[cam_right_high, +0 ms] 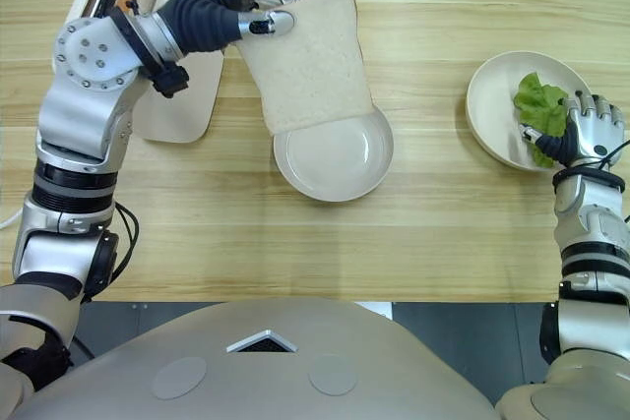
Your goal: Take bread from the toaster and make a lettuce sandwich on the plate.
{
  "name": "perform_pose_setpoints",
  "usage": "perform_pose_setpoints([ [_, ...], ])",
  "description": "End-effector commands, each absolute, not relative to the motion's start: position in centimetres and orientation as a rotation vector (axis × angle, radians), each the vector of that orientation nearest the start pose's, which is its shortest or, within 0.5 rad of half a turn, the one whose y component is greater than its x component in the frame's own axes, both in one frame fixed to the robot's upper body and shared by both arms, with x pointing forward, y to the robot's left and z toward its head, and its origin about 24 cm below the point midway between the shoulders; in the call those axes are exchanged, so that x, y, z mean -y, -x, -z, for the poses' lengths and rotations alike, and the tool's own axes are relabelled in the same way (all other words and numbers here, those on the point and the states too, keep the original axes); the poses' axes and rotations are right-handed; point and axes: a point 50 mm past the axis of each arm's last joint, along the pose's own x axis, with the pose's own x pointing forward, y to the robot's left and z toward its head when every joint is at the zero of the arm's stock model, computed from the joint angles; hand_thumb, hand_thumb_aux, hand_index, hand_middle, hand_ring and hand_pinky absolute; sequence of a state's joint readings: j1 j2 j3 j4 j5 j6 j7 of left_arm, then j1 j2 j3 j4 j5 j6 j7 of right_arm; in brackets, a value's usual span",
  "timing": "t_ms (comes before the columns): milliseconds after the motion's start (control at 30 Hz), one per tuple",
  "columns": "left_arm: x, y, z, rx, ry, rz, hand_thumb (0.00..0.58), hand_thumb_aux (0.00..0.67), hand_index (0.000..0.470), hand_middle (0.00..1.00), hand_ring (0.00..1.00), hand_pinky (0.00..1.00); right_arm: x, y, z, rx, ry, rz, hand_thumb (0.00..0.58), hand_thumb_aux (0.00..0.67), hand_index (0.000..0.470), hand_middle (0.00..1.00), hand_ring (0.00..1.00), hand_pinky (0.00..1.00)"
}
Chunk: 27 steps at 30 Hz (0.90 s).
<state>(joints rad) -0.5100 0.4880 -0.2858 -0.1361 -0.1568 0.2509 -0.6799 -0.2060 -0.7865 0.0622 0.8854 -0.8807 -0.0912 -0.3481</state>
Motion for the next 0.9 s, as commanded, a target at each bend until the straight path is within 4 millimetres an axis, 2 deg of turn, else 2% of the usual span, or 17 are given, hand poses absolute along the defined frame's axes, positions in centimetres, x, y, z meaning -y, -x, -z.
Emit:
perform_pose_setpoints([
  [33,-10.1,-29.5,-14.0,0.086,-0.522,1.022,0.58,0.67,0.47,1.0,1.0,1.0,38.2,-24.4,-1.9,-0.458,1.664,0.162,0.395,0.292,0.205,0.0,0.0,0.0],
  [67,-9.9,-29.5,-13.6,0.076,-0.531,1.028,0.58,0.67,0.47,1.0,1.0,1.0,38.0,-24.5,-1.5,-0.466,1.667,0.145,0.438,0.339,0.238,0.0,0.0,0.0],
  [100,-9.9,-29.5,-13.2,0.068,-0.541,1.03,0.58,0.67,0.47,1.0,1.0,1.0,37.9,-24.5,-1.3,-0.471,1.666,0.136,0.452,0.355,0.249,0.0,0.0,0.0],
  [133,-9.8,-29.5,-12.8,0.057,-0.539,1.034,0.58,0.67,0.47,1.0,1.0,1.0,37.8,-24.5,-1.1,-0.474,1.668,0.124,0.468,0.376,0.264,0.35,0.35,0.35],
  [167,-9.8,-29.5,-12.4,0.045,-0.541,1.036,0.58,0.67,0.47,1.0,1.0,1.0,37.7,-24.5,-0.9,-0.473,1.668,0.115,0.482,0.394,0.276,0.91,0.91,0.91],
  [200,-9.8,-29.6,-11.9,0.027,-0.539,1.039,0.58,0.67,0.47,1.0,1.0,1.0,37.6,-24.5,-0.7,-0.475,1.659,0.106,0.503,0.426,0.299,1.0,1.0,1.0],
  [233,-9.8,-29.7,-11.2,0.0,-0.542,1.046,0.58,0.67,0.47,1.0,1.0,1.0,37.5,-24.5,-0.6,-0.472,1.652,0.101,0.557,0.536,0.376,1.0,1.0,1.0],
  [267,-9.8,-29.7,-10.5,-0.027,-0.546,1.055,0.58,0.67,0.47,1.0,1.0,1.0,37.3,-24.6,-0.5,-0.468,1.649,0.094,0.579,0.638,0.448,1.0,1.0,1.0],
  [300,-9.8,-29.8,-9.7,-0.053,-0.552,1.06,0.58,0.67,0.47,1.0,1.0,1.0,37.2,-24.6,-0.4,-0.462,1.647,0.09,0.58,0.67,0.47,1.0,1.0,1.0],
  [500,-9.1,-29.3,-5.7,-0.171,-0.586,1.121,0.58,0.67,0.47,1.0,1.0,1.0,36.9,-24.9,-0.9,-0.383,1.619,0.112,0.58,0.67,0.47,1.0,1.0,1.0],
  [600,-8.6,-28.5,-3.6,-0.235,-0.62,1.173,0.58,0.67,0.47,1.0,1.0,1.0,36.8,-25.2,-2.3,-0.295,1.595,0.148,0.58,0.67,0.47,1.0,1.0,1.0],
  [700,-8.3,-28.1,-2.3,-0.251,-0.67,1.196,0.58,0.67,0.47,1.0,1.0,1.0,36.3,-25.7,-4.4,-0.178,1.571,0.178,0.58,0.67,0.47,1.0,1.0,1.0],
  [733,-8.4,-28.2,-2.1,-0.242,-0.712,1.194,0.542,0.499,0.35,0.32,0.32,0.32,35.8,-25.8,-5.2,-0.129,1.56,0.18,0.58,0.67,0.47,1.0,1.0,1.0],
  [767,-8.4,-28.3,-2.2,-0.216,-0.756,1.186,0.083,0.05,0.035,0.0,0.0,0.0,35.0,-25.9,-6.2,-0.071,1.547,0.178,0.58,0.67,0.47,1.0,1.0,1.0],
  [800,-8.3,-28.4,-2.4,-0.179,-0.794,1.177,0.0,0.0,0.0,0.0,0.0,0.0,34.2,-25.9,-7.0,-0.022,1.534,0.171,0.58,0.67,0.47,1.0,1.0,1.0],
  [900,-7.9,-29.1,-5.7,0.065,-1.016,1.077,0.0,0.0,0.0,0.0,0.0,0.0,30.6,-25.3,-9.5,0.155,1.479,0.105,0.58,0.67,0.47,1.0,1.0,1.0],
])
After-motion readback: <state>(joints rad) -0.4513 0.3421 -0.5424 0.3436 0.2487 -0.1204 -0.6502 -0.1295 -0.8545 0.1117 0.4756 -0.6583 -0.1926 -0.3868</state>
